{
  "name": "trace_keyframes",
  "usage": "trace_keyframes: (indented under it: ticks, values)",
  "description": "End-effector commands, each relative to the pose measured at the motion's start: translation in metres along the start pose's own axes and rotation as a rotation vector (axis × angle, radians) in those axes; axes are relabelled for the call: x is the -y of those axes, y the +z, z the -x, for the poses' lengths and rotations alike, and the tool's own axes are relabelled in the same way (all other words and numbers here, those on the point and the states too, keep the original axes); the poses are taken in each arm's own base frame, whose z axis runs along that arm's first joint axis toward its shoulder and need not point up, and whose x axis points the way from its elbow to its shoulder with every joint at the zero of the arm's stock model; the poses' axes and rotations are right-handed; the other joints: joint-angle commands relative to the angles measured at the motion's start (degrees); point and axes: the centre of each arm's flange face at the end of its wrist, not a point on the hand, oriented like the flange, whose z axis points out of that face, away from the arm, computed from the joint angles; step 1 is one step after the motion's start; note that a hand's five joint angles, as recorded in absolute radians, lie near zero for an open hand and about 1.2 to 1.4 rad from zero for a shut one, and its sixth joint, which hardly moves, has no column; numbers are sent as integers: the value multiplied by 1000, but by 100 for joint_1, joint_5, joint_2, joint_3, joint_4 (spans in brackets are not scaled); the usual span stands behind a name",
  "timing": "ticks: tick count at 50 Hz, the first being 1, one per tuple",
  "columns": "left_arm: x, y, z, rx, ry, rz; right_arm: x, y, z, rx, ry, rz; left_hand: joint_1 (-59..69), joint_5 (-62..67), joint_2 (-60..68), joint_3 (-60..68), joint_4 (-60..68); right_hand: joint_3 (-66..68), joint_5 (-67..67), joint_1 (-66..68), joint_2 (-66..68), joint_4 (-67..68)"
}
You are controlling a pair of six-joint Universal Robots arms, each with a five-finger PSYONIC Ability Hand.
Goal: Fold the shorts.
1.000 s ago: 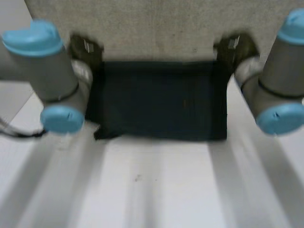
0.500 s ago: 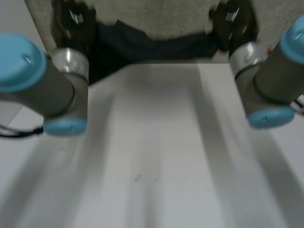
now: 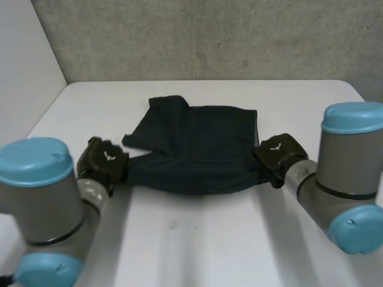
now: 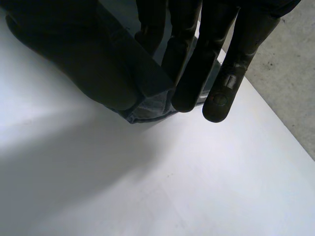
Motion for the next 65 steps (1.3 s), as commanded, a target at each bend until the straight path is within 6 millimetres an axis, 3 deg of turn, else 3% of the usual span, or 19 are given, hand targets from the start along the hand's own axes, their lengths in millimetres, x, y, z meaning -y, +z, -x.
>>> trace_keyframes:
  ticks: [1, 7, 10, 13, 16, 17, 21, 22, 25, 33, 37, 43, 44, 45, 47, 49, 54, 58, 65]
  values:
    - [-16, -59, 4, -164, 48, 160, -1, -48, 0, 87, -52, 111, 1750, 1329, 1150, 1167, 1116, 1208, 1356, 2437, 1252, 1172]
    - [-16, -115, 1, -294, 91, 181, -27, -102, 8, 271, -235, 309, 1750, 1329, 1150, 1167, 1116, 1208, 1356, 2437, 1252, 1172]
    - [-9, -128, 3, -327, 91, 135, -22, -113, 7, 284, -254, 274, 1750, 1329, 1150, 1167, 1116, 1208, 1356, 2437, 1252, 1172]
    - [-3, -125, 8, -315, 87, 110, -13, -111, 4, 276, -243, 219, 1750, 1329, 1150, 1167, 1116, 1208, 1356, 2437, 1252, 1172]
    - [9, -105, 18, -263, 54, 76, 4, -100, -10, 216, -204, 133, 1750, 1329, 1150, 1167, 1116, 1208, 1356, 2437, 1252, 1172]
    - [11, -95, 19, -251, 48, 75, 10, -86, -16, 183, -152, 105, 1750, 1329, 1150, 1167, 1116, 1208, 1356, 2437, 1252, 1172]
    - [24, -44, 21, -187, 26, 48, 14, -40, -21, 144, -41, 78, 1750, 1329, 1150, 1167, 1116, 1208, 1356, 2437, 1252, 1172]
    - [32, -23, 25, -149, 12, 21, 16, -33, -22, 138, -26, 70, 1750, 1329, 1150, 1167, 1116, 1208, 1356, 2437, 1252, 1172]
    - [41, 8, 25, -110, -2, -12, 20, -10, -27, 98, -15, 49, 1750, 1329, 1150, 1167, 1116, 1208, 1356, 2437, 1252, 1172]
    - [58, 106, 10, -21, -23, -79, 10, 58, -40, -124, -39, 64, 1750, 1329, 1150, 1167, 1116, 1208, 1356, 2437, 1252, 1172]
    - [53, 140, -2, 12, -24, -71, 5, 83, -40, -182, -50, 30, 1602, 1181, 1002, 1020, 968, 1208, 1356, 2437, 1252, 1172]
    - [48, 167, -15, 49, 29, -82, 4, 111, -38, -243, -42, -89, 511, 90, -89, -71, -123, 1208, 1356, 2437, 1252, 1172]
    - [47, 169, -16, 53, 37, -85, 4, 114, -36, -246, -44, -109, -92, -513, -692, -675, -726, 1208, 1356, 2437, 1252, 1172]
    - [48, 170, -20, 56, 52, -100, 3, 122, -31, -240, -49, -156, -2096, -2518, -2697, -2679, -2730, 431, 579, 1660, 475, 395]
    - [50, 171, -21, 66, 58, -111, 4, 127, -31, -250, -49, -187, -4560, -4982, -5160, -5143, -5194, -2824, -2676, -1595, -2780, -2860]
    - [51, 170, -26, 66, 54, -128, 7, 127, -33, -261, -38, -207, -5214, -5636, -5815, -5797, -5848, -5792, -5644, -4563, -5748, -5828]
    - [62, 159, -31, 63, 54, -160, 28, 104, -50, -285, 56, -260, -5250, -5671, -5850, -5833, -5884, -5792, -5644, -4563, -5748, -5828]
    - [74, 137, -10, 81, 38, -175, 46, 69, -63, -281, 182, -317, -5250, -5671, -5850, -5833, -5884, -5792, -5644, -4563, -5748, -5828]
    - [58, 99, 14, 61, -68, -142, 42, 25, -53, -164, 230, -267, -5229, -5650, -5829, -5811, -5863, -5792, -5644, -4563, -5748, -5828]
